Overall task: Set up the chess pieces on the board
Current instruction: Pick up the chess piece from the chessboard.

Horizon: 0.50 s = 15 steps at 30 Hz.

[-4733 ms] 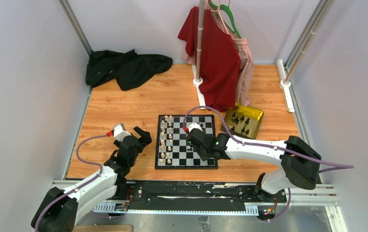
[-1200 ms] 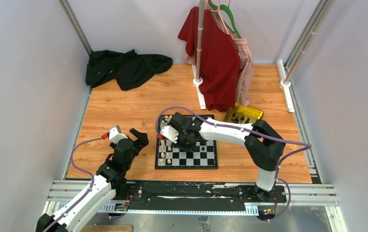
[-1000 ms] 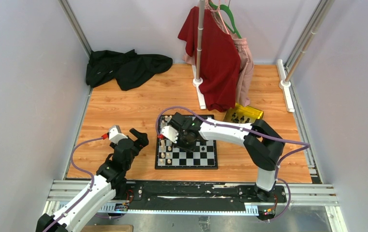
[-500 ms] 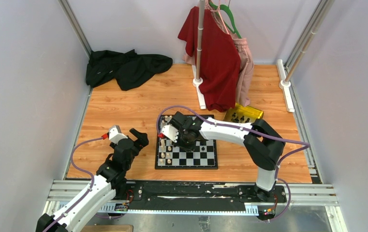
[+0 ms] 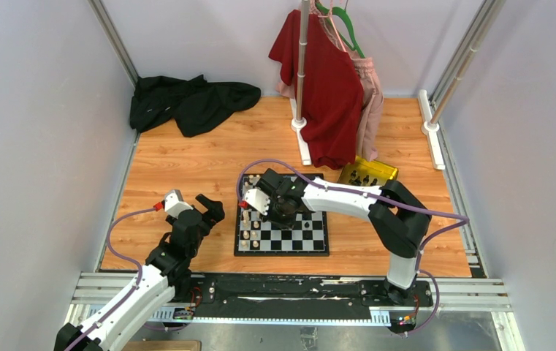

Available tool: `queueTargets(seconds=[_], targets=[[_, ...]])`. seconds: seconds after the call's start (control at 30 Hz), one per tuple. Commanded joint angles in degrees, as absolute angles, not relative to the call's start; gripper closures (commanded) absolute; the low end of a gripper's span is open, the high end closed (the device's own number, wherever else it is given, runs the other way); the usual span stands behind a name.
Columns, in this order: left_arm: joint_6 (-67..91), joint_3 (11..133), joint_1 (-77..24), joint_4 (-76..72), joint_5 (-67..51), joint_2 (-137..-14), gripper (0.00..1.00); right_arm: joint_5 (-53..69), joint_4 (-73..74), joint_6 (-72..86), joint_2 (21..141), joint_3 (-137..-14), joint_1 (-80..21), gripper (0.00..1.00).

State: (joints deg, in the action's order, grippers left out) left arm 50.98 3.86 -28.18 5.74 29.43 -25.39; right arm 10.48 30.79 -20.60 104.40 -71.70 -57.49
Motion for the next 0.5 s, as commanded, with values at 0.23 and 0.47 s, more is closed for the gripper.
queueTargets(seconds=[0.23, 0.47], targets=[[50.63, 4.22, -27.77, 4.43, 30.41, -26.17, 0.00, 8.58, 24.94, -16.44, 96.38, -64.90, -57.16, 1.00], [50.54, 4.55, -27.77, 5.50, 30.45, -25.32, 0.00, 9.39, 19.67, -12.90, 88.59, -58.83, -58.31, 1.00]])
